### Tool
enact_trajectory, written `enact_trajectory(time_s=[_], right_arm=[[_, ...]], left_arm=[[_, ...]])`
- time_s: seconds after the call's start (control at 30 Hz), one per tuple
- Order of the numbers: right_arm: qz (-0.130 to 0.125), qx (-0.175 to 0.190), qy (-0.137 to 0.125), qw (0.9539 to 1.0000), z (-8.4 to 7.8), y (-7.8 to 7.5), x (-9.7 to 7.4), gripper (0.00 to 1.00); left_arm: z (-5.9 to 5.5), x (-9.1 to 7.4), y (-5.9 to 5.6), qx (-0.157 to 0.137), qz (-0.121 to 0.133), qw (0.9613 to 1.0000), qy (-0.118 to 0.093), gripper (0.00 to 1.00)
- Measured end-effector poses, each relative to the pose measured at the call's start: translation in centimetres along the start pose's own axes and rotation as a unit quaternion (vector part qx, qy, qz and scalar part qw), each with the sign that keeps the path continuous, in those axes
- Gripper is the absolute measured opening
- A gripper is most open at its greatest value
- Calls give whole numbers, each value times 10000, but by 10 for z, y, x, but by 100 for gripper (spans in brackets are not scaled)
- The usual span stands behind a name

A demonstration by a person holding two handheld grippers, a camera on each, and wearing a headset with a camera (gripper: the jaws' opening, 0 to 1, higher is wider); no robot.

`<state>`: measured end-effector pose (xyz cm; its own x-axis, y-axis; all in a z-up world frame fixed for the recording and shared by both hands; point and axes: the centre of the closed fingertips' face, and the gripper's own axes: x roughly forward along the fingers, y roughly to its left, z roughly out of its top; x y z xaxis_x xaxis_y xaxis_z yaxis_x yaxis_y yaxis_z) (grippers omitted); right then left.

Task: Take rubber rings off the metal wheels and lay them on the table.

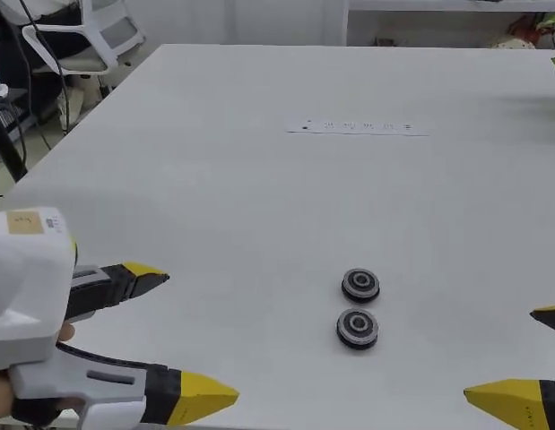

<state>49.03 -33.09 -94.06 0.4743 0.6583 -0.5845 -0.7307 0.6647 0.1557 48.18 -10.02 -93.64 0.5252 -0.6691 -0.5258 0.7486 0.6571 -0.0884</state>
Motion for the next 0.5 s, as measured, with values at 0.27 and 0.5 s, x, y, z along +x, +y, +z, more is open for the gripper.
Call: enact_trajectory(time_s=[0.27,0.5], right_arm=[[-63,54,-183,9998,10,-6,-2,78],[-182,-94,-219,9996,19,-13,-3,76]], left_arm=[[22,0,-5,-27,-174,9994,-298,91],[38,0,-7,186,-266,9985,-431,91]])
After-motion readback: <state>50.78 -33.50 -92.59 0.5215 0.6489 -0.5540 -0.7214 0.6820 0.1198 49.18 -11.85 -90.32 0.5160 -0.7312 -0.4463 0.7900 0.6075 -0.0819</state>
